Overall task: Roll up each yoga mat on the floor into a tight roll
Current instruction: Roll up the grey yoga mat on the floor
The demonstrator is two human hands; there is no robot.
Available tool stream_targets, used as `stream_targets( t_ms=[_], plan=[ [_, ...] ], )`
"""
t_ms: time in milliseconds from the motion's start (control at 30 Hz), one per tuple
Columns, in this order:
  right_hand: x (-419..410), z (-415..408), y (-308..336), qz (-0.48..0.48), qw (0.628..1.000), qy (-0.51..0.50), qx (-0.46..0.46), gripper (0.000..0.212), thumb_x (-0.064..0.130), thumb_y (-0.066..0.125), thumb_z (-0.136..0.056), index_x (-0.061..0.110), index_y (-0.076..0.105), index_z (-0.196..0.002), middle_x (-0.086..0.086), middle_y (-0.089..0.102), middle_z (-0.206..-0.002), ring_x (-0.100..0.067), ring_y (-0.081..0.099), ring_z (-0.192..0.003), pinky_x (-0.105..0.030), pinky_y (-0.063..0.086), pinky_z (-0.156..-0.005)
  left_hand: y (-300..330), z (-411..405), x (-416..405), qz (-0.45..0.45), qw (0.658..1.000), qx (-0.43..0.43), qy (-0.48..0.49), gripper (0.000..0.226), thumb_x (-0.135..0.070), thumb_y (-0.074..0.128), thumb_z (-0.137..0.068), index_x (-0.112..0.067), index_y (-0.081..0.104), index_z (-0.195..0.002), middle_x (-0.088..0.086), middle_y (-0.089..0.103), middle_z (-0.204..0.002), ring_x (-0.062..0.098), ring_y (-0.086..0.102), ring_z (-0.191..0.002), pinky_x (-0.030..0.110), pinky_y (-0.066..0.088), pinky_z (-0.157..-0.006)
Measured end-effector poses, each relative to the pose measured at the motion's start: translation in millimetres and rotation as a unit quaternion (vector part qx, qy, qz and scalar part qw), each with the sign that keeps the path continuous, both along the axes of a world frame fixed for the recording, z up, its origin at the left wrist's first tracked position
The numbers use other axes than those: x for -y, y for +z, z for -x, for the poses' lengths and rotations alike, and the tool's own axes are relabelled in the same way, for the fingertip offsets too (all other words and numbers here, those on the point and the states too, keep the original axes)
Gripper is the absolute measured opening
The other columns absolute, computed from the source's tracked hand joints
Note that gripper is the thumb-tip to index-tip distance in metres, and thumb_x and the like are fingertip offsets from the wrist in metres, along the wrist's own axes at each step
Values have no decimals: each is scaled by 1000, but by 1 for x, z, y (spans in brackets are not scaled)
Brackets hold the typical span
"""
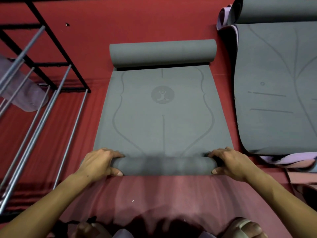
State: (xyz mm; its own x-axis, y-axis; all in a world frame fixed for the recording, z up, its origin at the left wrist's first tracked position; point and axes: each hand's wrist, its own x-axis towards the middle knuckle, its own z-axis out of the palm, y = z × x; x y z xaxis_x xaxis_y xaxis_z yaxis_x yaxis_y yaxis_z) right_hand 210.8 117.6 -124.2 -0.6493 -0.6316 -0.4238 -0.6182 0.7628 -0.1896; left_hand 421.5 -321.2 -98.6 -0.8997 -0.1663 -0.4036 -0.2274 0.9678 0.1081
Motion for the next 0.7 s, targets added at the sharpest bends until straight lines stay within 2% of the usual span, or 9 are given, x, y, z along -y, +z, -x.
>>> stream_targets(
  t_ms=[133,200,300,433,567,700],
  plan=[
    [3,5,0,-15,1000,11,-14,70,63,73,-82,54,48,-147,10,50,-126,-18,40,-108,-33,44,-99,3,13,0,4,999,30,25,86,-83,77,-59,-60,53,-138,-22,67,-129,10,60,-125,32,50,-94],
    [4,5,1,-26,1000,12,-11,68,61,70,-87,54,44,-149,9,48,-125,-17,37,-106,-31,44,-100,3,17,2,6,999,32,27,88,-84,79,-55,-58,55,-136,-24,65,-129,12,56,-126,35,48,-95],
    [6,6,3,-12,1000,-10,-1,66,54,72,-88,46,45,-148,11,53,-127,-15,41,-113,-33,48,-95,-1,19,6,-2,998,13,62,89,-81,83,-52,-56,58,-134,-26,61,-128,13,54,-125,39,48,-98],
    [9,12,4,17,998,-53,14,51,47,75,-89,37,51,-133,13,60,-128,-12,42,-108,-35,47,-89,-3,16,2,-4,996,-41,84,74,-71,86,-61,-52,60,-128,-25,60,-117,11,50,-115,36,46,-94],
    [9,13,-3,19,998,-40,-50,46,52,69,-93,40,59,-136,7,54,-124,-17,37,-101,-36,47,-96,-1,18,-6,7,995,-68,71,56,-59,84,-75,-49,59,-124,-25,56,-114,10,52,-115,33,40,-87],
    [6,7,-12,77,990,-66,-101,34,47,72,-93,38,64,-125,10,59,-106,-16,43,-92,-41,54,-83,2,20,-14,7,996,-72,59,44,-51,77,-87,-48,59,-126,-22,58,-120,11,56,-121,38,44,-89]
  ],
)
